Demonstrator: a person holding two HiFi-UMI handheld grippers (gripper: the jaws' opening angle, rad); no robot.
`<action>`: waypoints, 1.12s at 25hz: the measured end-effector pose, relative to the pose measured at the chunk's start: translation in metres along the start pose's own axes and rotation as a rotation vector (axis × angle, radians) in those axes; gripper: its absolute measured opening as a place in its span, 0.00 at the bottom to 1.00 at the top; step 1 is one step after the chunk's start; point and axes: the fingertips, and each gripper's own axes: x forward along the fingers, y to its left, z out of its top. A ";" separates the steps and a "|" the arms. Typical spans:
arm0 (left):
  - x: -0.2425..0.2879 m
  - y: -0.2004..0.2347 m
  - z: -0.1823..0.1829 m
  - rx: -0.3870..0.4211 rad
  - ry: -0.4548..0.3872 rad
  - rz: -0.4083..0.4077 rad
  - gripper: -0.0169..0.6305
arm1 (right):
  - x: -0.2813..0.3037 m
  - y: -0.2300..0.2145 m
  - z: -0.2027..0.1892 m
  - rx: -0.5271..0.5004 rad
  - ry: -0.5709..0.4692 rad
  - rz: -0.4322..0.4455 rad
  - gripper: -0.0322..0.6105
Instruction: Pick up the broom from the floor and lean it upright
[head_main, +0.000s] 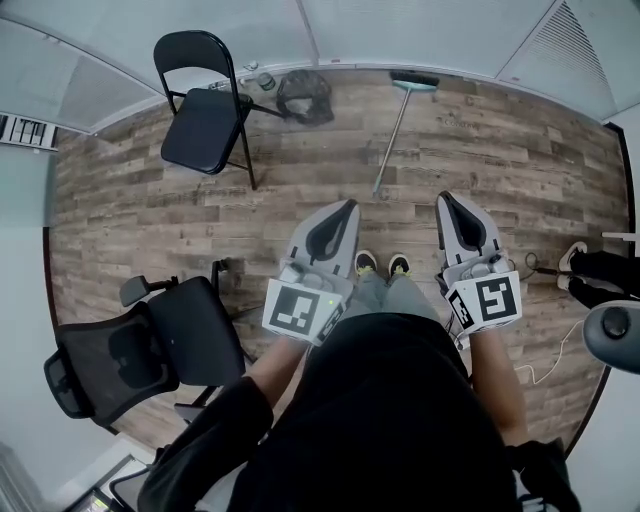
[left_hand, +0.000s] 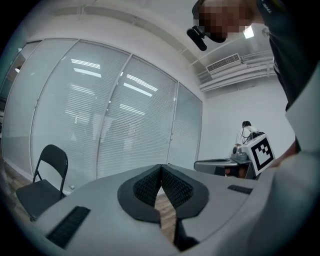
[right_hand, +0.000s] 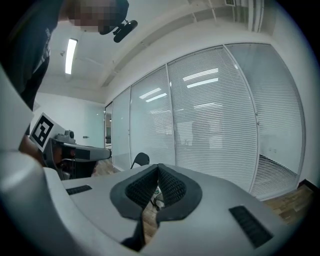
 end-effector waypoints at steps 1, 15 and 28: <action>0.000 0.004 0.001 -0.006 -0.002 0.002 0.06 | 0.003 0.000 0.000 0.001 0.004 0.000 0.07; 0.040 0.040 0.009 -0.023 0.006 0.044 0.06 | 0.052 -0.032 -0.002 0.023 0.013 0.015 0.07; 0.172 0.067 0.028 0.031 0.039 0.047 0.06 | 0.125 -0.143 -0.008 0.074 0.013 0.000 0.07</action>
